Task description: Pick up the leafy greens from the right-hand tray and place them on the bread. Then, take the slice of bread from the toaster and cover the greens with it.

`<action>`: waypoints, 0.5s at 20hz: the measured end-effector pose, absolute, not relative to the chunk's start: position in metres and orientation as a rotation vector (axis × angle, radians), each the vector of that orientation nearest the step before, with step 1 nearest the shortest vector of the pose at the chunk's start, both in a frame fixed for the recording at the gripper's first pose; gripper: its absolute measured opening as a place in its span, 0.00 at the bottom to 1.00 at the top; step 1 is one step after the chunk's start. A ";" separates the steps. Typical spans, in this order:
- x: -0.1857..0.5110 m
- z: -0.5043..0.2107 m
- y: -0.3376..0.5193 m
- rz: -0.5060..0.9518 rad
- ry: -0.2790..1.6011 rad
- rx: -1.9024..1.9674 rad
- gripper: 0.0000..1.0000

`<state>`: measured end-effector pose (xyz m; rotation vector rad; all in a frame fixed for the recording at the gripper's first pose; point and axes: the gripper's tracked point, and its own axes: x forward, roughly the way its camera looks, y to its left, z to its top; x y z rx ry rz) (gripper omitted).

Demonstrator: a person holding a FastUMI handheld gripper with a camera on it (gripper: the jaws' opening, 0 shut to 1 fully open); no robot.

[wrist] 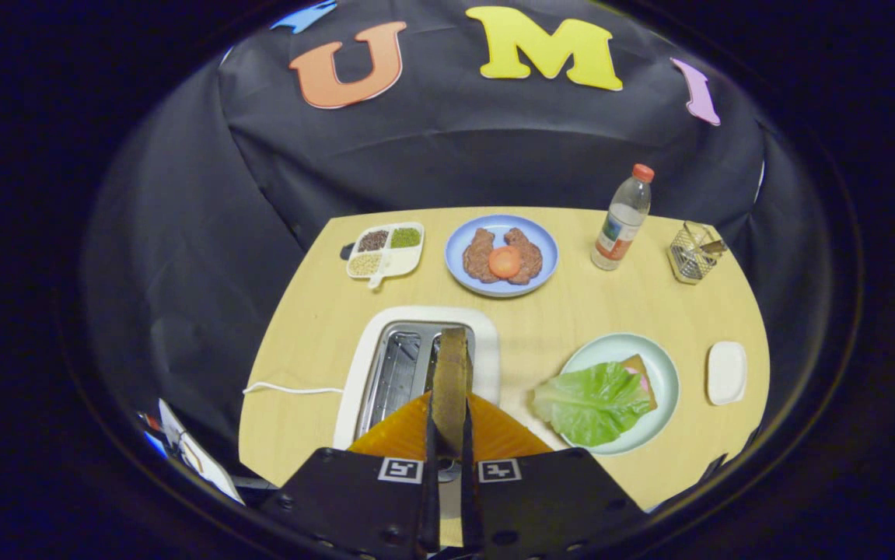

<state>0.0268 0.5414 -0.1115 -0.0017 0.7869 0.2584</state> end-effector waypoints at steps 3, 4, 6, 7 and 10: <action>0.017 -0.082 0.535 0.275 0.735 0.017 0.11; 0.014 -0.072 0.531 0.282 0.720 0.033 0.11; 0.008 -0.055 0.520 0.289 0.699 0.063 0.11; 0.007 -0.048 0.512 0.285 0.691 0.074 0.11; 0.007 -0.042 0.485 0.270 0.675 0.101 0.11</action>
